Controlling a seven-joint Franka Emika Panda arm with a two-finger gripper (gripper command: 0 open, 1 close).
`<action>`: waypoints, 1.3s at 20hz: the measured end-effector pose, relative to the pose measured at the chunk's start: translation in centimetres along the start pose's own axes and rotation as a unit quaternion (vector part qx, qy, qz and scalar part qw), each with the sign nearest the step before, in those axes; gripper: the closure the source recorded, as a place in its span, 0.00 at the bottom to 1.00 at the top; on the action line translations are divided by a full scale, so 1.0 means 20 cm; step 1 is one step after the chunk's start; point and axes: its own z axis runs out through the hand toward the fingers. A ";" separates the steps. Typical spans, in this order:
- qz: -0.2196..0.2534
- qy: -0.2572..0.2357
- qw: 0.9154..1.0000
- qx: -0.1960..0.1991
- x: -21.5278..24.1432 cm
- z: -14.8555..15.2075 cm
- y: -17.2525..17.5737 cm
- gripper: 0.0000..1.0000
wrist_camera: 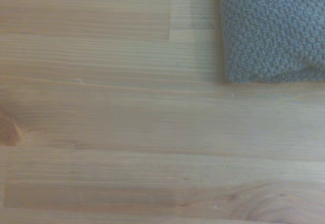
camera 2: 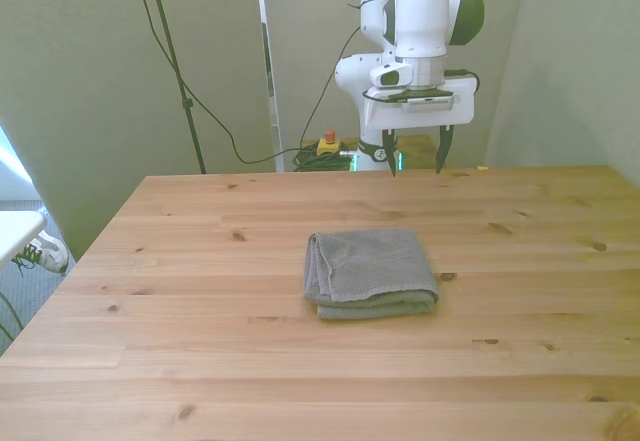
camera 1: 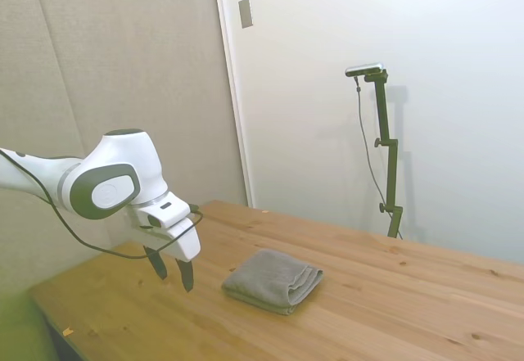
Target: Unfold the towel
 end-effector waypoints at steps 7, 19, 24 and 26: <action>0.079 0.018 0.996 0.030 0.36 -0.08 0.12 0.00; 0.162 -0.019 0.980 0.114 1.19 0.14 0.53 0.00; 0.156 -0.040 0.977 0.136 1.22 0.27 0.54 0.00; 0.154 -0.047 0.977 0.139 1.22 0.32 0.53 0.00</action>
